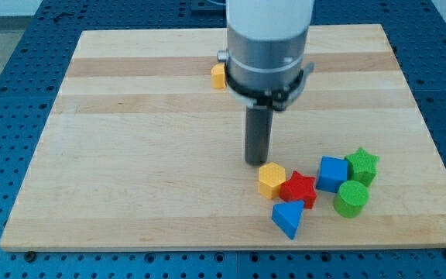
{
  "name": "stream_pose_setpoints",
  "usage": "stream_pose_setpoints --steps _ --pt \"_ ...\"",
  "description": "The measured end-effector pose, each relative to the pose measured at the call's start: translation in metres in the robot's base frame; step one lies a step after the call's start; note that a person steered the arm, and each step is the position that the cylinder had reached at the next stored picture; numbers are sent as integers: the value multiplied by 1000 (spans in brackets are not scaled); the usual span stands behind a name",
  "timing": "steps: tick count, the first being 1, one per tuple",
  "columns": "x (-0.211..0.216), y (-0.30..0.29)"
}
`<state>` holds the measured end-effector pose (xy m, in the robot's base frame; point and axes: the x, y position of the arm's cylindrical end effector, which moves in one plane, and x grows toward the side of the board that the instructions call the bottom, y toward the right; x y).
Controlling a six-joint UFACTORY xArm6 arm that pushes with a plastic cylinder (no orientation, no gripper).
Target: Move the yellow heart towards bottom center
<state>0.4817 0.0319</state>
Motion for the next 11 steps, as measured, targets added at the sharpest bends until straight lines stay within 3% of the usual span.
stream_pose_setpoints --steps 1,4,5,7,10,11 --pt "-67 2" --pt "-172 -4" --pt "-173 -34" --pt "-65 -101" --pt "-61 -161" --pt "-38 -179"
